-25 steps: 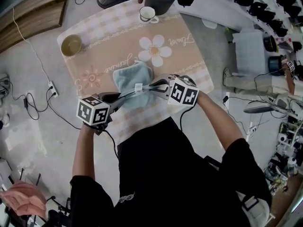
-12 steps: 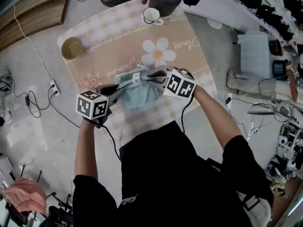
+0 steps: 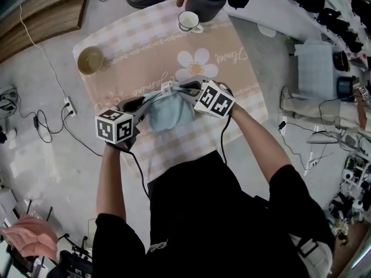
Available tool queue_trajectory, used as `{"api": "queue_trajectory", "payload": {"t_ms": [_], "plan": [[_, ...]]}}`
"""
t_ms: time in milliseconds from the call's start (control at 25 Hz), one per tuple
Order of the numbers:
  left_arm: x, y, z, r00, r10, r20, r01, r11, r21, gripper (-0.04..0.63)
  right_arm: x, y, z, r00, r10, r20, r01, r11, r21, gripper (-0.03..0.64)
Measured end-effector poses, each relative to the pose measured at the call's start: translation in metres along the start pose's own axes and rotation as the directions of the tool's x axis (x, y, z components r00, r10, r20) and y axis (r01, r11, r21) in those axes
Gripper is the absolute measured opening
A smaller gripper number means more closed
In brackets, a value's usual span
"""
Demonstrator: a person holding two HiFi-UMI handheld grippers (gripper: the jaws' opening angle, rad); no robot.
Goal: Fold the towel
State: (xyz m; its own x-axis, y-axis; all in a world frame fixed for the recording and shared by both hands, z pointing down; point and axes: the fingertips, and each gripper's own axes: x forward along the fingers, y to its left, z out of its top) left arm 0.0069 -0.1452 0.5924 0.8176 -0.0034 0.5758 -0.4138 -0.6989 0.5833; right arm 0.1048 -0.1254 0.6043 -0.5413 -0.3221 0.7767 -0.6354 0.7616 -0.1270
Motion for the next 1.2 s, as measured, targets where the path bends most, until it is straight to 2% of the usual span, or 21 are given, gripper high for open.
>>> {"api": "queue_trajectory", "payload": {"t_ms": [40, 80, 120, 160, 240, 360, 440, 640, 840, 880, 920, 1000, 1200], "plan": [[-0.002, 0.004, 0.002, 0.999, 0.033, 0.032, -0.033, 0.999, -0.009, 0.09, 0.001, -0.004, 0.001, 0.999, -0.029, 0.018, 0.029, 0.999, 0.029, 0.057], [-0.004, 0.01, 0.004, 0.995, 0.081, 0.06, -0.081, 0.997, -0.011, 0.131, 0.002, -0.008, 0.002, 0.997, -0.064, 0.038, 0.062, 0.996, 0.059, 0.057], [-0.008, 0.016, 0.005, 0.987, 0.136, 0.087, -0.136, 0.991, -0.011, 0.204, 0.003, -0.011, 0.003, 0.993, -0.103, 0.057, 0.098, 0.991, 0.089, 0.071], [-0.012, 0.022, 0.004, 0.976, 0.186, 0.112, -0.185, 0.983, -0.016, 0.24, 0.002, -0.015, 0.002, 0.987, -0.142, 0.073, 0.133, 0.984, 0.118, 0.113], [-0.019, 0.024, -0.001, 0.96, 0.239, 0.149, -0.233, 0.971, -0.056, 0.252, -0.004, -0.021, -0.001, 0.973, -0.205, 0.105, 0.182, 0.964, 0.196, 0.192], [-0.025, 0.014, -0.018, 0.956, 0.244, 0.166, -0.227, 0.967, -0.115, 0.253, -0.017, -0.02, -0.006, 0.954, -0.258, 0.152, 0.194, 0.92, 0.34, 0.215], [-0.029, 0.006, -0.03, 0.951, 0.259, 0.169, -0.239, 0.963, -0.127, 0.253, -0.026, -0.016, -0.01, 0.942, -0.289, 0.17, 0.202, 0.895, 0.398, 0.215], [-0.042, -0.015, -0.05, 0.941, 0.282, 0.187, -0.257, 0.955, -0.147, 0.253, -0.045, 0.005, -0.021, 0.927, -0.331, 0.175, 0.226, 0.869, 0.441, 0.215], [-0.042, -0.04, -0.072, 0.954, 0.256, 0.157, -0.238, 0.963, -0.126, 0.25, -0.052, 0.036, -0.033, 0.909, -0.388, 0.156, 0.281, 0.844, 0.457, 0.213], [-0.043, -0.046, -0.076, 0.956, 0.255, 0.145, -0.24, 0.965, -0.109, 0.232, -0.054, 0.044, -0.036, 0.906, -0.398, 0.145, 0.294, 0.838, 0.459, 0.204], [-0.044, -0.053, -0.08, 0.956, 0.26, 0.137, -0.25, 0.964, -0.09, 0.201, -0.055, 0.052, -0.038, 0.904, -0.406, 0.135, 0.307, 0.834, 0.458, 0.148], [-0.048, -0.064, -0.088, 0.95, 0.281, 0.136, -0.276, 0.959, -0.06, 0.014, -0.056, 0.072, -0.04, 0.903, -0.411, 0.127, 0.316, 0.834, 0.453, 0.013], [-0.049, -0.09, -0.109, 0.95, 0.282, 0.135, -0.274, 0.959, -0.073, 0.005, -0.051, 0.125, -0.038, 0.913, -0.386, 0.133, 0.303, 0.859, 0.412, 0.002]]}}
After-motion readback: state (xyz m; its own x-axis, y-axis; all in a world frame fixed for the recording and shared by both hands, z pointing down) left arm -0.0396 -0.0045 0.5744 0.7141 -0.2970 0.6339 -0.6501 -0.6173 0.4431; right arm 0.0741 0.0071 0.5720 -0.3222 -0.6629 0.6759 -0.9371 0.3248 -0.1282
